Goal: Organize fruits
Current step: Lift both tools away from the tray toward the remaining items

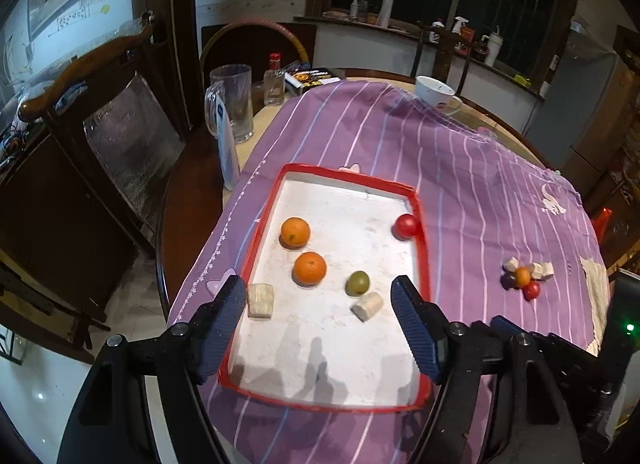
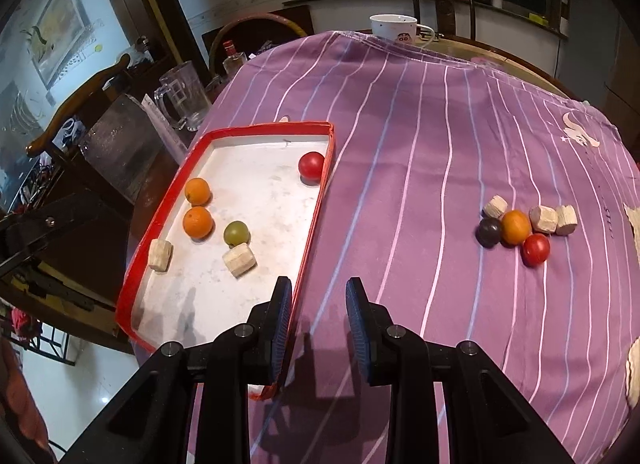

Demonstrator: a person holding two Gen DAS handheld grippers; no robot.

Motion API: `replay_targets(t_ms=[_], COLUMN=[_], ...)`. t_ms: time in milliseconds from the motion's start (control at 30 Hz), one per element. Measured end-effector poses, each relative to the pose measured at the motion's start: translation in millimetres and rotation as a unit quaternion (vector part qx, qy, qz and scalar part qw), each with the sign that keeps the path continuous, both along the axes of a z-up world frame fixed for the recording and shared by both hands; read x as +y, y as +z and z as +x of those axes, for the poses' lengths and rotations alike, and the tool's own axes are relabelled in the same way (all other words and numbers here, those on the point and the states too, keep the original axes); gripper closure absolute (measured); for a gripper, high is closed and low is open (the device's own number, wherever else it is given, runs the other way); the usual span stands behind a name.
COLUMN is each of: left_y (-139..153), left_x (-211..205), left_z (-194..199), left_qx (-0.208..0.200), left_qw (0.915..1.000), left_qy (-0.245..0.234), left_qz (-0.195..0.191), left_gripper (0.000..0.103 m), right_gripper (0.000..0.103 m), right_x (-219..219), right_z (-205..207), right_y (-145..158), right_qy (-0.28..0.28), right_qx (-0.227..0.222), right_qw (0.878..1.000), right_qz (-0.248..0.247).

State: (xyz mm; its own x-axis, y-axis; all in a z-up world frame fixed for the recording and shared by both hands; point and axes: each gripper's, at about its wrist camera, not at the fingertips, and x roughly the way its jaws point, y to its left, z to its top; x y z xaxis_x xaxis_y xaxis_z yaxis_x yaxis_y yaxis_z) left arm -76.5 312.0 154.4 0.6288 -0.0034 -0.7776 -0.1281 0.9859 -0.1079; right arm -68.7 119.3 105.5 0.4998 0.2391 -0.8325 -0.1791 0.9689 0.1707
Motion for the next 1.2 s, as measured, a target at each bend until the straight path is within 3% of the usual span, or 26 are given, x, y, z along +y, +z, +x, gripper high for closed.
replay_targets(t_ms=[500,1200], left_y=[24,11], left_x=[5,-19], left_z=[-41,-28], left_qx=[-0.035,-0.017], left_qw=[0.9979,0.9987], left_qy=[0.041,0.013], left_qz=[0.036,0.047], left_gripper=[0.023,0.023], right_gripper=[0.072,0.072], right_x=[29,1], right_z=[-25,-27], right_y=[18,7], right_qy=[0.054,0.017], right_qx=[-0.030,-0.006], right_qw=[0.998,1.000], right_qz=[-0.007,-0.003])
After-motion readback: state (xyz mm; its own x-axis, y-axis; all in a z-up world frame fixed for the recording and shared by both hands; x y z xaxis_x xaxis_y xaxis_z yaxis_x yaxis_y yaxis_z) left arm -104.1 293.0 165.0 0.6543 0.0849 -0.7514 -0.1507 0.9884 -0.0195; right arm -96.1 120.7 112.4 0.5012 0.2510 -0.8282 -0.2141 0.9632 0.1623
